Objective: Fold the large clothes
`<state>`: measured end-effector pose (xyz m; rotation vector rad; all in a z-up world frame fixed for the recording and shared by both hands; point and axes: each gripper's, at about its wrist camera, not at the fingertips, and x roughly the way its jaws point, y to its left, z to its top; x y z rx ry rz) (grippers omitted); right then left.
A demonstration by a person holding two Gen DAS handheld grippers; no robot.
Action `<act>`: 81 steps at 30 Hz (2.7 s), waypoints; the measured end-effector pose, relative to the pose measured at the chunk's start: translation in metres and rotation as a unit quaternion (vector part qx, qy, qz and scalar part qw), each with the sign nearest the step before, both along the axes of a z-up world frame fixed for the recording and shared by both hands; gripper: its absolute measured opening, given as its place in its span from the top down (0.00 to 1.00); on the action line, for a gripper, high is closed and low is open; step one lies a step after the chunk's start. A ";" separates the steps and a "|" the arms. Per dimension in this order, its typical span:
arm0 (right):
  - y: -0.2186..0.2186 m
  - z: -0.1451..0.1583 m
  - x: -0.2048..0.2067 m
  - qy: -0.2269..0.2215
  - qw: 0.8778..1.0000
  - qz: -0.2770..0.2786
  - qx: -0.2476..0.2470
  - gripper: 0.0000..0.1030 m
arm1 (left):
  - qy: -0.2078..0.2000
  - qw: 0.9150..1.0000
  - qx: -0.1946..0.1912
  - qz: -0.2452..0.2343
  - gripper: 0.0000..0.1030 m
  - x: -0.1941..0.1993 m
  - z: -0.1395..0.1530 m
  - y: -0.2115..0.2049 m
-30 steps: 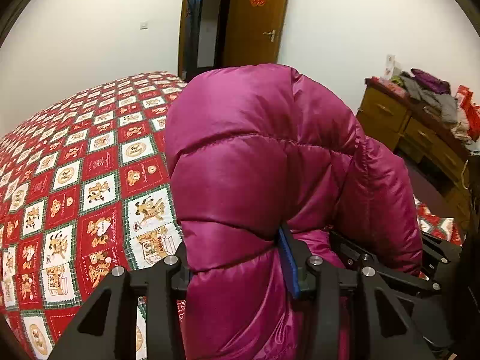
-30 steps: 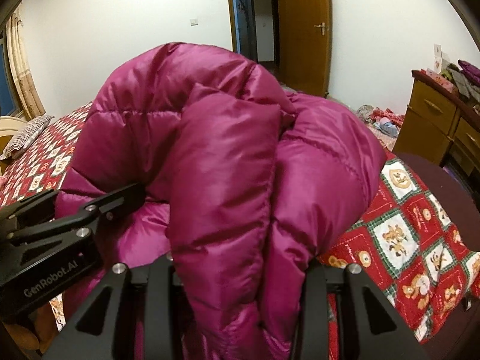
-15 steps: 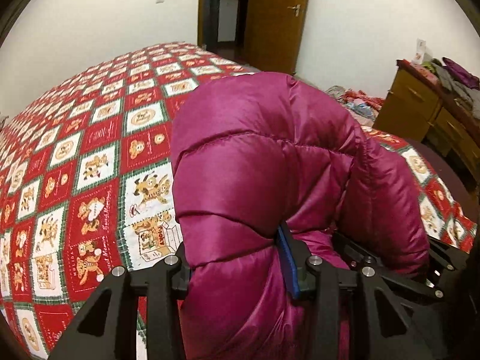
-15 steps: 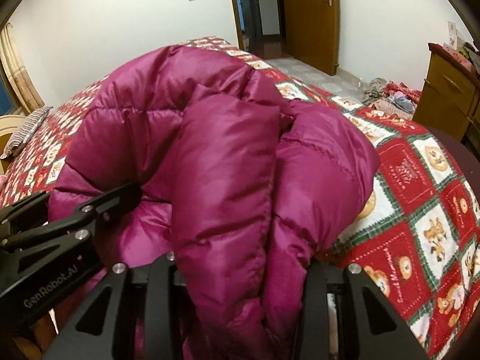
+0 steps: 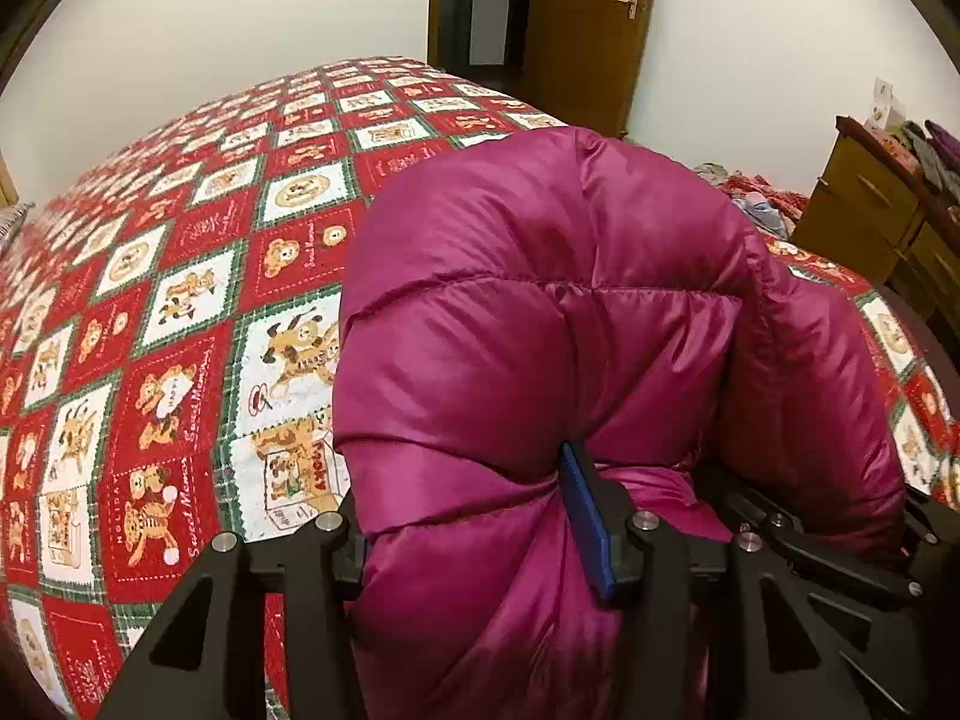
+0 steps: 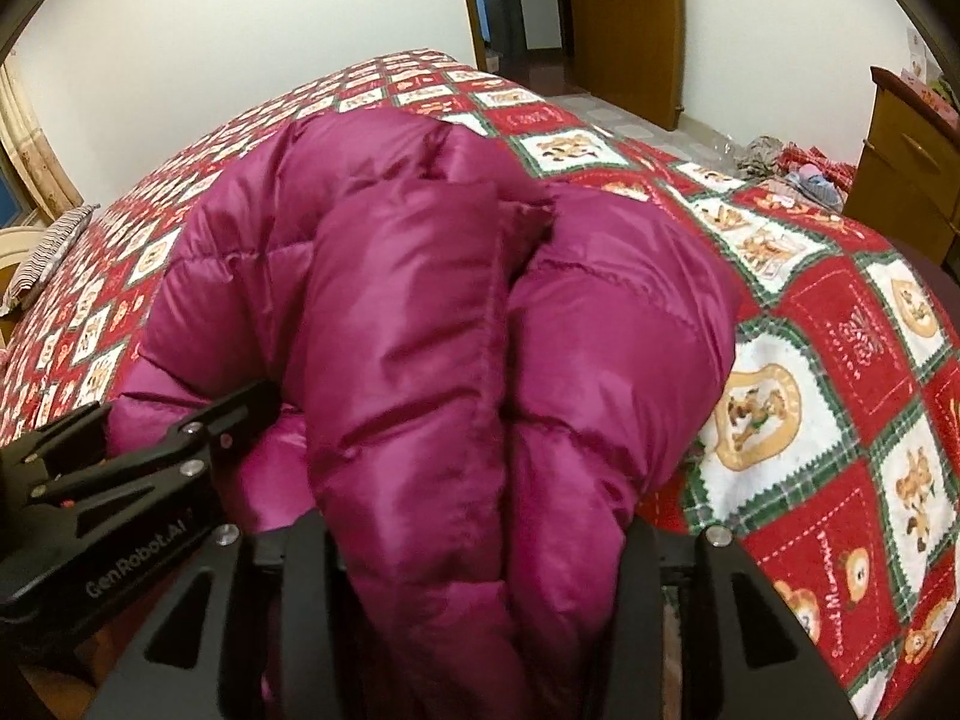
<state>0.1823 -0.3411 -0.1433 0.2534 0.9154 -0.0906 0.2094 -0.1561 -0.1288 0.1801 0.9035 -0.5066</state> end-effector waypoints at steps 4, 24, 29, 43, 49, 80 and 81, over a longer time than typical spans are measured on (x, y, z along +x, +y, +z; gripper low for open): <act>0.000 0.000 -0.001 0.001 1.000 -0.006 0.008 0.56 | -0.009 1.000 0.008 -0.001 0.47 -0.003 -0.001 -0.001; -0.024 0.100 -0.041 -0.117 0.988 -0.073 -0.068 0.27 | -0.066 0.996 -0.013 0.058 0.29 0.021 0.062 0.059; -0.010 0.102 0.002 -0.104 0.991 -0.045 -0.068 0.57 | -0.078 0.994 0.026 0.066 0.29 0.038 0.057 0.048; -0.041 0.012 0.018 0.001 0.995 -0.092 -0.038 0.53 | -0.096 0.992 0.071 0.052 0.29 0.042 0.024 0.007; -0.044 0.001 0.024 0.001 0.995 -0.096 -0.019 0.48 | -0.089 0.991 0.085 0.056 0.25 0.048 0.012 -0.001; -0.050 -0.001 0.032 0.027 0.993 -0.109 -0.032 0.25 | -0.054 0.996 0.066 0.020 0.25 0.028 0.017 0.022; -0.048 0.002 0.030 0.029 0.993 -0.108 -0.037 0.25 | -0.054 0.996 0.067 0.021 0.25 0.027 0.018 0.022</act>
